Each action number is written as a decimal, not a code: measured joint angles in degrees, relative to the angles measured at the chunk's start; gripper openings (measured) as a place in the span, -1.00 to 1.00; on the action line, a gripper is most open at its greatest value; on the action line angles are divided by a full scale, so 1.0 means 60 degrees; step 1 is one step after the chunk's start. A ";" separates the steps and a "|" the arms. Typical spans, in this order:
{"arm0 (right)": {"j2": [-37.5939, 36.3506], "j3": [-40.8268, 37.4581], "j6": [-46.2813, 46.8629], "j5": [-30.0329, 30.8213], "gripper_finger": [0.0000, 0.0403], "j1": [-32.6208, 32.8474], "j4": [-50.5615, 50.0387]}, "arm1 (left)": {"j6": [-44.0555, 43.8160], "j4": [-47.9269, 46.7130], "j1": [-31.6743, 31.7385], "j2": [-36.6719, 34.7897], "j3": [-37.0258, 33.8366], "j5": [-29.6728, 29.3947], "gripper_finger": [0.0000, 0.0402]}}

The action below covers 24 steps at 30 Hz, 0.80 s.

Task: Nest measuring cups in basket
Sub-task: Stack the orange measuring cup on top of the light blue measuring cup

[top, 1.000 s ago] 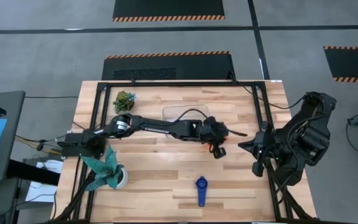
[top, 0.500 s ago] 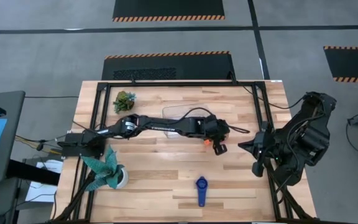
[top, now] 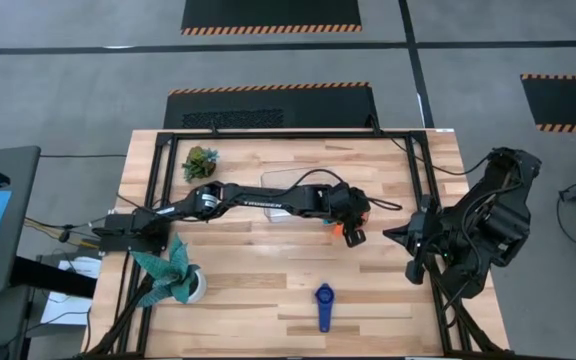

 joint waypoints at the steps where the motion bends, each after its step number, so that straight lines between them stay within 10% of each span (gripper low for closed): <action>1: 0.0000 0.0000 -0.0004 -0.0003 -0.88 0.0000 0.0000 | 0.0006 -0.0001 0.0000 0.0000 0.0000 0.0021 -0.59; 15: 0.0000 -0.0029 -0.0022 -0.0289 -0.87 0.0000 -0.0090 | -0.0885 -0.0325 -0.0307 -0.0058 0.0080 0.1361 -0.41; 24: 0.0000 -0.0029 -0.0022 -0.0291 -0.87 0.0000 -0.0085 | -0.0301 -0.2149 -0.0821 -0.0058 0.0066 -0.0248 -0.53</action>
